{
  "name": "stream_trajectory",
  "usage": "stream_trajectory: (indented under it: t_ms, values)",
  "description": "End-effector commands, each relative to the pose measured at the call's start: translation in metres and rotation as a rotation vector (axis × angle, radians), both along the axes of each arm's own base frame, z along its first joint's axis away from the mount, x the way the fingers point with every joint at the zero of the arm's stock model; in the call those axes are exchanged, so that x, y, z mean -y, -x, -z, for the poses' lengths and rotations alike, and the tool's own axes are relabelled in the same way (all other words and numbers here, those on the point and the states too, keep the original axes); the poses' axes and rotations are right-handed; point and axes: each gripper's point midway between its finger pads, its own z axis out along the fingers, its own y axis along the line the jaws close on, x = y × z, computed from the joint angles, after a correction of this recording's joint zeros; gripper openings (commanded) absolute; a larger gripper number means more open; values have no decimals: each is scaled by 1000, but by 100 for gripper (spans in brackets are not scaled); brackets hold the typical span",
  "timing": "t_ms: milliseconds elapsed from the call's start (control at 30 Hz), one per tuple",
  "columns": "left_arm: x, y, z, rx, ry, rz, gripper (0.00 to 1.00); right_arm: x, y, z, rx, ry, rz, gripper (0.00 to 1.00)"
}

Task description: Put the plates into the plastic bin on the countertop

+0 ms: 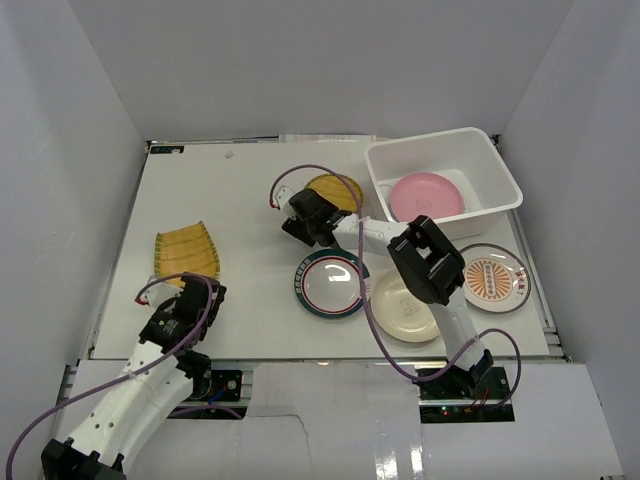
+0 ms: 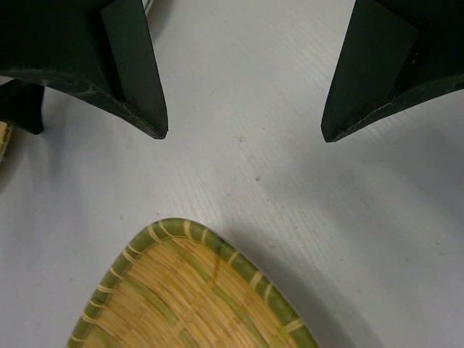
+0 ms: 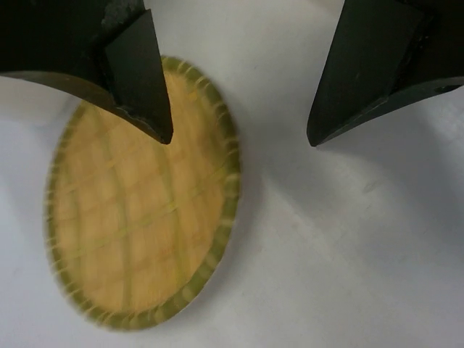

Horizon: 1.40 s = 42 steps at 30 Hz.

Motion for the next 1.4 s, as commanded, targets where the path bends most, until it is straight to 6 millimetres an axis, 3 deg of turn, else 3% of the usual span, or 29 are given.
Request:
stream_trajectory:
  t_ms: [0, 67, 167, 267, 300, 400, 467, 567, 600, 667, 700, 767, 800, 833, 867, 967, 1067, 1133, 1167, 1233, 1267, 1300, 1333, 1367]
  values:
    - [-13, -2, 10, 22, -6, -125, 98, 1, -24, 11, 101, 148, -17, 81]
    - [-20, -3, 12, 31, -30, -152, 98, 4, -40, 3, 204, 153, 35, 79]
    - [-26, -8, 11, 66, -59, -170, 98, 4, -49, 6, 268, 205, 43, 72]
    - [-27, -13, 14, 75, -88, -160, 98, 3, -52, 29, 251, 250, 47, 59]
    - [-27, -14, 18, 72, -94, -160, 98, 1, -54, 40, 241, 267, 48, 43]
    - [-31, -12, 24, 43, -123, -170, 98, -4, -52, 41, 274, 264, 78, 8]
    - [-33, -13, 25, 48, -129, -182, 98, -12, -48, 26, 318, 244, 66, 8]
    - [-33, -16, 26, 77, -116, -189, 98, -42, -38, -29, 412, 144, 32, 8]
    - [-32, -20, 25, 97, -105, -193, 98, -48, -37, -65, 455, 89, 35, 8]
    - [-34, -21, 27, 105, -107, -206, 98, -65, -29, -112, 517, 2, 12, 8]
    - [-36, -21, 26, 112, -113, -219, 98, -66, -24, -155, 565, -64, 15, 8]
    - [-39, -22, 25, 122, -116, -236, 98, -71, -13, -205, 627, -156, 8, 8]
    - [-38, -25, 23, 140, -110, -237, 98, -64, -4, -249, 670, -232, 17, 8]
    - [-39, -26, 22, 148, -113, -237, 98, -61, 1, -267, 688, -269, 8, 8]
    - [-39, -27, 24, 158, -110, -239, 98, -51, 8, -301, 726, -314, 16, 8]
    - [-41, -29, 25, 164, -114, -244, 98, -16, 15, -342, 794, -300, 75, 8]
    - [-39, -34, 18, 187, -99, -241, 98, 41, 11, -356, 831, -216, 179, 8]
    - [-36, -38, 11, 214, -91, -221, 98, 76, 6, -352, 824, -201, 256, 8]
    - [-35, -41, 7, 230, -86, -216, 98, 115, -2, -345, 814, -180, 329, 8]
    - [-31, -44, 0, 242, -76, -194, 98, 162, -16, -325, 747, -208, 429, 8]
    - [-31, -43, -2, 237, -78, -187, 98, 178, -13, -327, 738, -237, 452, 8]
    - [-30, -43, -6, 242, -72, -184, 98, 185, -15, -307, 703, -233, 440, 8]
    - [-30, -43, -8, 249, -63, -185, 98, 200, -21, -298, 684, -265, 473, 8]
    - [-27, -41, -8, 241, -51, -173, 98, 201, -24, -290, 661, -281, 454, 8]
